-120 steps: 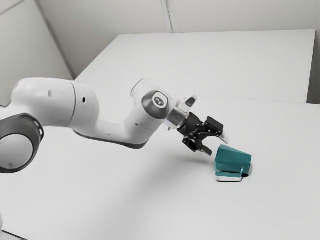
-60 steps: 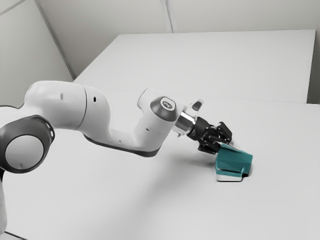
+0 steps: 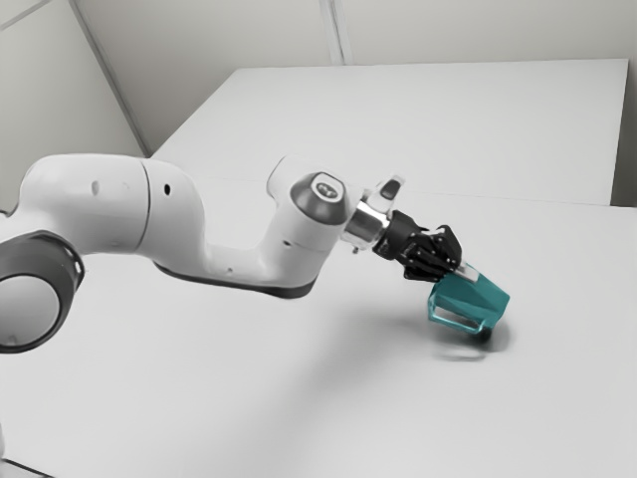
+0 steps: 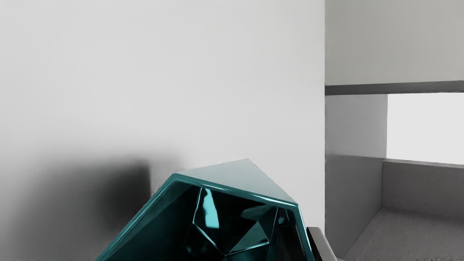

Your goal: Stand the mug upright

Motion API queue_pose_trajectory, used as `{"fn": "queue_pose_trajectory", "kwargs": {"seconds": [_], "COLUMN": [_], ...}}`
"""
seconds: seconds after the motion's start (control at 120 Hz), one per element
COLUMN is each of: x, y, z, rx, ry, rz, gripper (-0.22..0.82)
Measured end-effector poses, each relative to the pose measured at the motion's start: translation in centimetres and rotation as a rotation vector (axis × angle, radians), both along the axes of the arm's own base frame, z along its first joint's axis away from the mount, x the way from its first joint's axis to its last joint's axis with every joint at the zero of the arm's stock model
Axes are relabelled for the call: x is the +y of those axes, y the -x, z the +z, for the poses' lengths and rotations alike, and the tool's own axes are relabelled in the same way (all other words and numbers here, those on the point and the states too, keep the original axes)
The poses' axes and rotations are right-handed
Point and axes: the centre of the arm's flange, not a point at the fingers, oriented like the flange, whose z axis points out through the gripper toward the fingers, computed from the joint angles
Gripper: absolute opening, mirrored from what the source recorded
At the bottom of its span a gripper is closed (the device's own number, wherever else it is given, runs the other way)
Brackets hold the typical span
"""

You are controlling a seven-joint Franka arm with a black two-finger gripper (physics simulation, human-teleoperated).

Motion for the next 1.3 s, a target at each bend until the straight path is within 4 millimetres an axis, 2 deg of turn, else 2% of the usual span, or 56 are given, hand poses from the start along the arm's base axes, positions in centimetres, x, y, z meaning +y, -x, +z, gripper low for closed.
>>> {"fn": "queue_pose_trajectory", "kwargs": {"seconds": [0.117,0.242,0.292,0.45,0.658,0.85,0.95,1.1,1.217,1.3], "x": [0.5,3.9,5.5,10.1,13.9,19.2,21.2,21.4,21.1,21.7], "y": [0.6,0.2,0.0,-0.3,0.5,0.0,-0.1,-0.1,0.5,0.9], "z": [4.1,9.2,10.6,12.6,14.5,14.8,14.5,13.6,11.7,10.1], "rx": [-0.078,-0.21,-0.241,-0.262,-0.247,-0.211,-0.192,-0.177,-0.149,-0.128], "ry": [-0.025,-0.187,-0.265,-0.481,-0.707,-0.854,-0.901,-0.94,-0.965,-0.989], "rz": [-0.022,-0.089,-0.12,-0.196,-0.262,-0.25,-0.246,-0.268,-0.295,-0.299], "gripper": [-0.17,-0.17,-0.17,-0.17,-0.17,-0.17,-0.17,-0.17,-0.17,-0.17]}}
